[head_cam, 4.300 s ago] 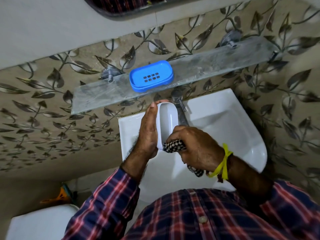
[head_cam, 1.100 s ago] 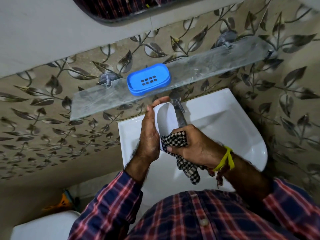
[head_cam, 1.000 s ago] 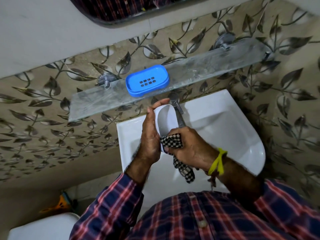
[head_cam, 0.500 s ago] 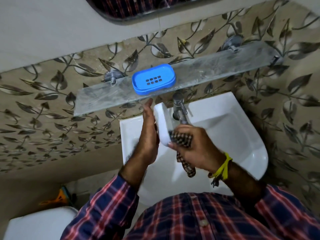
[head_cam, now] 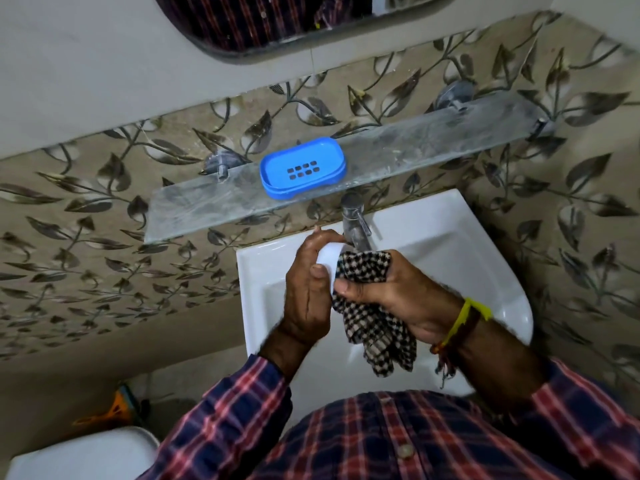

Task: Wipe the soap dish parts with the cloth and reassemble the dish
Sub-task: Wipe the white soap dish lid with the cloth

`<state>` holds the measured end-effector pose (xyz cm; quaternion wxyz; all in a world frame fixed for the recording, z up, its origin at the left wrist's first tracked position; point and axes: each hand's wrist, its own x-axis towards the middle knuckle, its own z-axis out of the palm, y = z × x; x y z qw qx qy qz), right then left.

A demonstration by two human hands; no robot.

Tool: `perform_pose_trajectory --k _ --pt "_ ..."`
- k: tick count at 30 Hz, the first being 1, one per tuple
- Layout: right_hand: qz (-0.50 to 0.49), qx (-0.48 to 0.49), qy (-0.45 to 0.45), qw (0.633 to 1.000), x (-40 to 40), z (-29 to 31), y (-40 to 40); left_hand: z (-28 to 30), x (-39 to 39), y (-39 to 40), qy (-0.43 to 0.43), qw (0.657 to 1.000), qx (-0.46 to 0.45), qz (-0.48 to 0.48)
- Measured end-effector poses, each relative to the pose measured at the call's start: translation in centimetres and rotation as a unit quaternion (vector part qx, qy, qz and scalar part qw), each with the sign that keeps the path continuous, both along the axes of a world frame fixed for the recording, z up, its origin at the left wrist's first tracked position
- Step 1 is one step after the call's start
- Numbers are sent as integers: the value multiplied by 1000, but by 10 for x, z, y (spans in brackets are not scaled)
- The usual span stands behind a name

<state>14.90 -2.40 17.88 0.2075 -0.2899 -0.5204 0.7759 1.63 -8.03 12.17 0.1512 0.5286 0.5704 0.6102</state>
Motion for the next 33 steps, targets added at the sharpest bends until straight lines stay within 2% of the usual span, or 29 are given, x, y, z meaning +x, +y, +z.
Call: perform_pose_trajectory --k 4,9,11,13,15,16,18,21,26,30,33 --pt "-27 -73 14 997 1 -4 0 3 7 2 -95 995 -20 -5" --pt "-20 26 -40 999 -5 -3 1 10 5 7 -133 990 -50 -11" --pt "-33 59 -39 997 -8 -3 3 10 5 10 -185 981 -63 -15" --pt "-10 131 -45 990 -7 -6 4 11 1 14 -233 969 -78 -15" --pt "29 247 -74 966 -5 -10 4 17 0 16 -310 945 -102 -7" --pt "34 299 -92 949 -6 -14 4 23 2 16 -378 918 -122 -3" --pt "-1 341 -109 934 -9 -20 0 30 7 18 -457 874 -167 6" --pt "-68 357 -107 925 -14 -23 -9 39 12 18 -493 847 -198 1" --pt "-140 344 -153 916 -15 -28 -7 36 5 4 -568 783 -241 -78" --pt "-141 256 -167 942 -17 -24 -2 21 4 -6 -568 778 -252 -91" --pt "-65 243 -145 957 -14 -16 -5 18 8 -3 -572 775 -259 -72"
